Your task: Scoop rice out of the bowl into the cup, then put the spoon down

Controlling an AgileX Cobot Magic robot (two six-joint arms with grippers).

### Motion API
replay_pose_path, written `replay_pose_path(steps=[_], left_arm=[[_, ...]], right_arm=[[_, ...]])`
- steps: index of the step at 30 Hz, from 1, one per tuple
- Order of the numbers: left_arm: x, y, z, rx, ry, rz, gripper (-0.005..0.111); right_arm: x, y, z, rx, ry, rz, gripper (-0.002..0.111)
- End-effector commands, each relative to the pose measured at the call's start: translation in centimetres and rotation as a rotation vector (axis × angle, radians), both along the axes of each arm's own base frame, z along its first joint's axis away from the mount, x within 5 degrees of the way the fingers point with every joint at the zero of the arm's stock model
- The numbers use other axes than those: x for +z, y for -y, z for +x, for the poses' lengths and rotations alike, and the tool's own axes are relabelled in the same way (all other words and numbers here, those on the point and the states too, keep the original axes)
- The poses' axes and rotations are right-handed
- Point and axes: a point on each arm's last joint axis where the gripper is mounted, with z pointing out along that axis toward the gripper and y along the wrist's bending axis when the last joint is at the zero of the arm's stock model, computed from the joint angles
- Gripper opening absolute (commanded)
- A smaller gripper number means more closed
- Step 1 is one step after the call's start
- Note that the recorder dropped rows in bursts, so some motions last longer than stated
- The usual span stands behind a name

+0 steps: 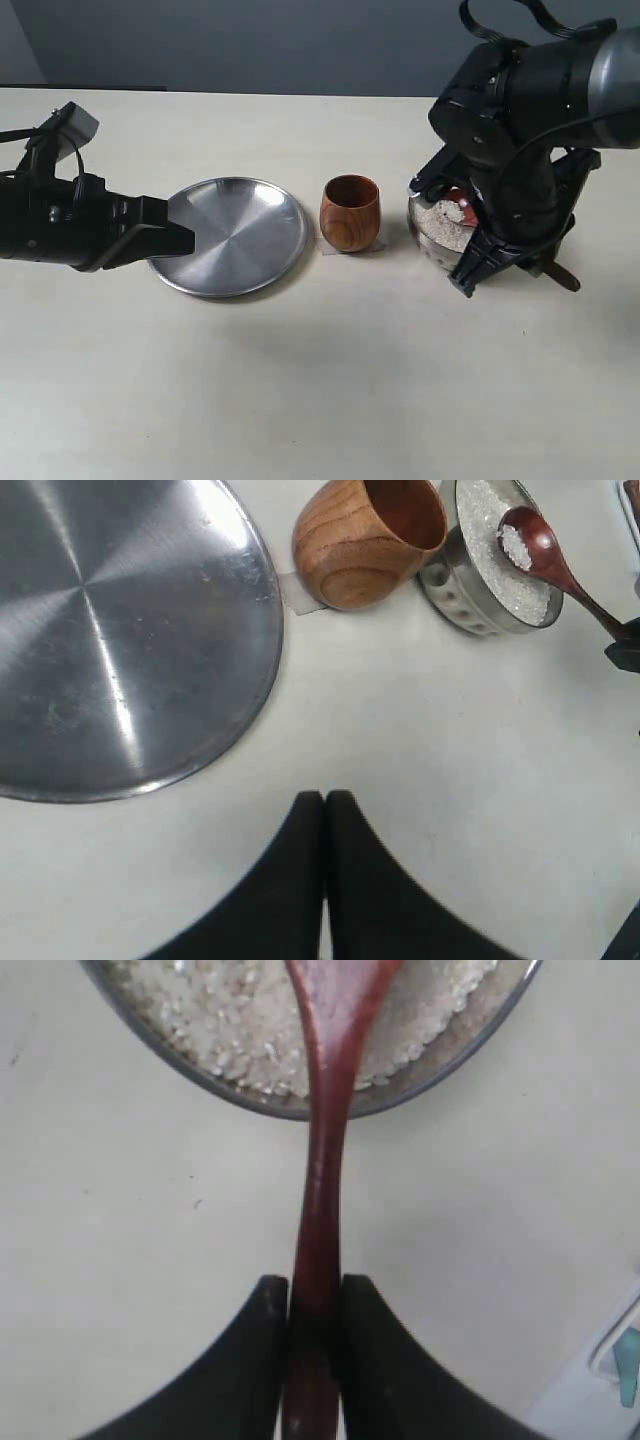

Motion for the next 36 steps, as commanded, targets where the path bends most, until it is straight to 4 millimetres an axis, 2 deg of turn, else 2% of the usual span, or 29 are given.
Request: replay_pose_path(steps=[1,10,17,25,33,36], left_arm=[[0.2,0.2,0.0,-0.010,0.005,-0.009,0.000],[0.2,0.2,0.0,-0.011,0.005,-0.008,0.000],[0.1,0.2,0.0,-0.015,0.005,-0.004,0.000],[0.2,0.2,0.0,-0.018,0.004,-0.007,0.000],[0.2,0.2,0.0,-0.018,0.004,-0.007,0.000],[0.2,0.2,0.0,-0.015,0.004,-0.010,0.000]], right_arm=[[0.9,0.4,0.3,-0.009,0.036,0.033,-0.001],[2.4,2.5,0.8,-0.127,0.071,0.161,-0.001],[2.4,1.6,0.9,-0.141,0.094,0.298,-0.001],[2.6,1.2,1.2,-0.138,0.114,0.332,-0.001],[5.2,0.4,2.6,-0.143,0.180,0.383,-0.001],[5.6,0.3,2.7,-0.142,0.186,0.385,-0.001]])
